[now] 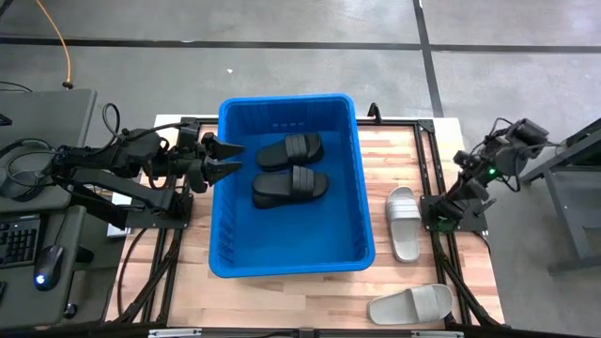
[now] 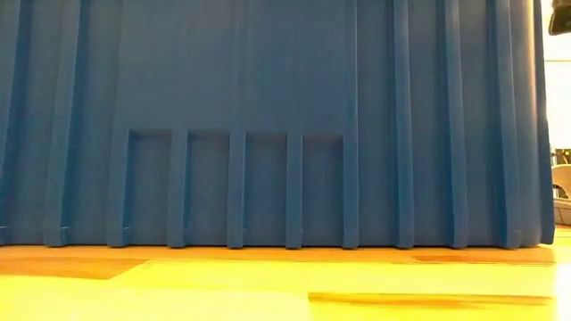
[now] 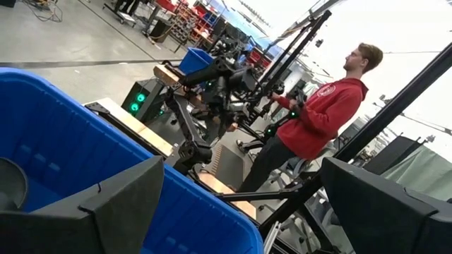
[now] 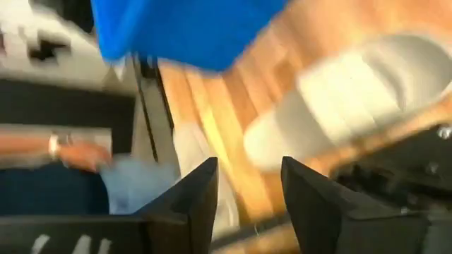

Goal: Pick and place slides into bin
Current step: Put the gray slide into the blue container

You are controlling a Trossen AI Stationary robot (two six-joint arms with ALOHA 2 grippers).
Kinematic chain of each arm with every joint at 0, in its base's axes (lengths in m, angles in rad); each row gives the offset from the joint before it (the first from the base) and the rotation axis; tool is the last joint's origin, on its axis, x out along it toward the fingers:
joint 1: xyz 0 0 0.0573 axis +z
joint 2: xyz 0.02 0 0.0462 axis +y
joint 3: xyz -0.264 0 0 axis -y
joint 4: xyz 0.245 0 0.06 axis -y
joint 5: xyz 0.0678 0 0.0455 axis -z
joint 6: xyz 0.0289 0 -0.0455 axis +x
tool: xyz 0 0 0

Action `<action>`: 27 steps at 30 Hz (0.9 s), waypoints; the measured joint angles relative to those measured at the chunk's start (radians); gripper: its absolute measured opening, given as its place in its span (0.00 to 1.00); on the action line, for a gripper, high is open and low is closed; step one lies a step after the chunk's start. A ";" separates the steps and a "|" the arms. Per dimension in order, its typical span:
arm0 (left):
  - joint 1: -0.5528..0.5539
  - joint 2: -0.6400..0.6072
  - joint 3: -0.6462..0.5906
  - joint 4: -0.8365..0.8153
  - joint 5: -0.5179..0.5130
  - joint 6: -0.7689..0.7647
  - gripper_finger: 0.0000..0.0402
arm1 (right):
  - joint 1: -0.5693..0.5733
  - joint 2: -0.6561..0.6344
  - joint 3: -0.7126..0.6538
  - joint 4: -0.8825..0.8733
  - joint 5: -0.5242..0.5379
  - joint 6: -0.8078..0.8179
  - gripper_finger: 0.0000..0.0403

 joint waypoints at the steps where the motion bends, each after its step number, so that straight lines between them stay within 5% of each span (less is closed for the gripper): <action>1: 0.000 0.000 0.000 0.000 0.000 0.000 0.93 | 0.017 -0.010 -0.008 0.010 -0.009 0.019 0.38; 8: 0.000 0.000 0.000 0.000 0.000 0.000 0.93 | 0.093 -0.107 0.006 0.007 0.053 0.203 0.45; 14: 0.000 0.000 0.000 0.000 0.000 0.000 0.93 | 0.139 -0.137 0.000 0.011 0.156 0.128 0.59; 18: 0.000 0.000 0.000 0.000 0.000 0.000 0.93 | 0.181 -0.137 -0.045 0.009 0.082 0.131 0.67; 22: 0.000 0.000 0.000 0.000 0.000 0.000 0.93 | 0.206 -0.132 -0.060 0.014 -0.121 0.191 0.73; 24: 0.000 0.000 0.000 0.000 0.000 0.000 0.93 | 0.201 -0.131 -0.062 0.007 -0.217 0.126 0.74; 27: 0.000 0.000 0.000 0.000 0.000 0.000 0.93 | 0.194 -0.131 -0.033 0.018 -0.228 0.004 0.74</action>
